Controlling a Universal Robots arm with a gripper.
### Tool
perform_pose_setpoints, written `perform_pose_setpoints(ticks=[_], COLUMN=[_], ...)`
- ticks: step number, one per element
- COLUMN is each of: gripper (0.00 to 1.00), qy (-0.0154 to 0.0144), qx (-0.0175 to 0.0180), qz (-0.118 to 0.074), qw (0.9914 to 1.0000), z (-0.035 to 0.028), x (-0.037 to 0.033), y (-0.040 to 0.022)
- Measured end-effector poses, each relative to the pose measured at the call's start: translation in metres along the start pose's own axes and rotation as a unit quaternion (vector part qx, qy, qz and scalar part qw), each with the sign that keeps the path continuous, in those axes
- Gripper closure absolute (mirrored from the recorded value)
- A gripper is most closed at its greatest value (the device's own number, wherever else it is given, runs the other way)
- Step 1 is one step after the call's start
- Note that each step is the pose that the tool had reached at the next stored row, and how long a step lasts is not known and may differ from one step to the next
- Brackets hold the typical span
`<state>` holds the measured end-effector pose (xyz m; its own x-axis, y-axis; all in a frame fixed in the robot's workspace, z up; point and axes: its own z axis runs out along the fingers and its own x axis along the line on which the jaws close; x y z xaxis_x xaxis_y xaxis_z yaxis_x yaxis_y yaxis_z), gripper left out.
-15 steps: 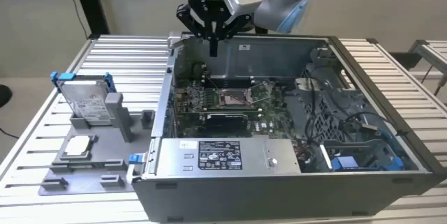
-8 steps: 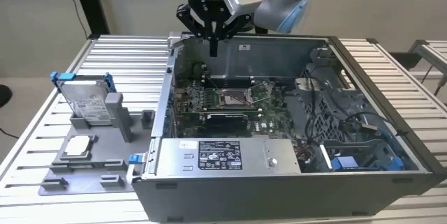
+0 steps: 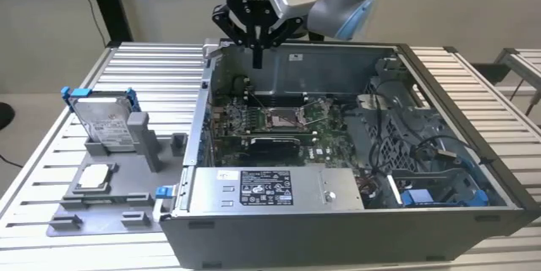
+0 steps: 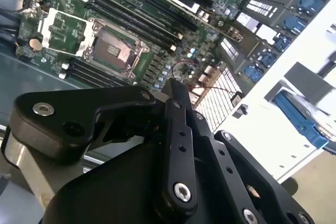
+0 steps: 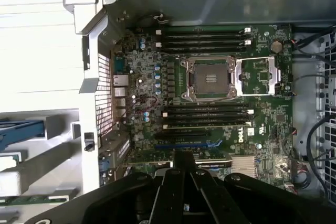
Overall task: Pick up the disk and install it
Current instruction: 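Reach for the disk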
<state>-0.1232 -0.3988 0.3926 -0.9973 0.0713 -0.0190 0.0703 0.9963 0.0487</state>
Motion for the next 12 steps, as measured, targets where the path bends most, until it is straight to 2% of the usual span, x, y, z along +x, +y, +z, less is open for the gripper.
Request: perform_pose_setpoints(ticks=[12], gripper=[1.0], qy=[0.0], qx=[0.0], qz=[0.0], qw=[1.0], z=[-0.0001], x=[0.004], y=[-0.0003])
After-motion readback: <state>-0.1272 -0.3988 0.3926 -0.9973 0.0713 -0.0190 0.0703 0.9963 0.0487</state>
